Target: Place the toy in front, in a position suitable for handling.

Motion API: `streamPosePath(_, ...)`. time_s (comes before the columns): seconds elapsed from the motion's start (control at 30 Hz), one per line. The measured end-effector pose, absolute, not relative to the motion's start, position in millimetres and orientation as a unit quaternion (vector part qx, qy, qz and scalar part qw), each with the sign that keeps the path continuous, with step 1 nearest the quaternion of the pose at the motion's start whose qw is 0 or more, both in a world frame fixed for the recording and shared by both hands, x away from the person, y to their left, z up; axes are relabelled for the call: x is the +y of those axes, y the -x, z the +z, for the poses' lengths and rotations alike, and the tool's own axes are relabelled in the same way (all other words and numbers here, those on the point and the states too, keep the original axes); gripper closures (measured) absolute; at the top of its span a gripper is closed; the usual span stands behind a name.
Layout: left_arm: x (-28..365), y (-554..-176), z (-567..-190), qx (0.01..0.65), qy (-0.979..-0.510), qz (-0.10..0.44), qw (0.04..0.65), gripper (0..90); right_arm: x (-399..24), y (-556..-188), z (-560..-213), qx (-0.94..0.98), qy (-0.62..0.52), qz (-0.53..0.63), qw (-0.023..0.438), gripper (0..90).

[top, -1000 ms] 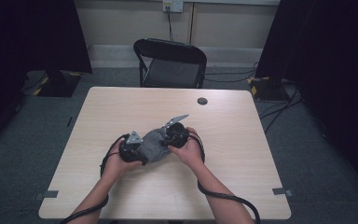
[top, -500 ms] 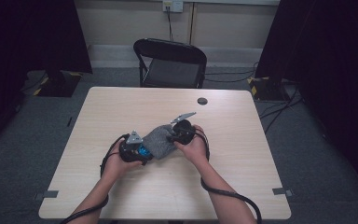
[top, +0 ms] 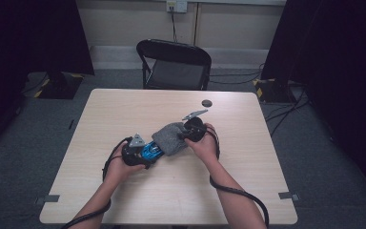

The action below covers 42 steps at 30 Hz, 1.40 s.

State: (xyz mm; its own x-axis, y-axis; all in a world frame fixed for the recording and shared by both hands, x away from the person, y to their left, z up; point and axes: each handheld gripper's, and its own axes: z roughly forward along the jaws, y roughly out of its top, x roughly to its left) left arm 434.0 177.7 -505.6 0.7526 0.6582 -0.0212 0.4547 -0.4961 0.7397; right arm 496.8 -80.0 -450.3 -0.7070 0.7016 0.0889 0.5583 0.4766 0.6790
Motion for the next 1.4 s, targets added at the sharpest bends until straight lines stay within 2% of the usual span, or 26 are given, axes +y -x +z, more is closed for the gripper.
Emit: streamPosePath(1.4,178,-434,-506,0.328,-0.853,0.133,0.384,25.3,-110,-512,-450,0.845,-0.401,0.336,0.113,79.2)
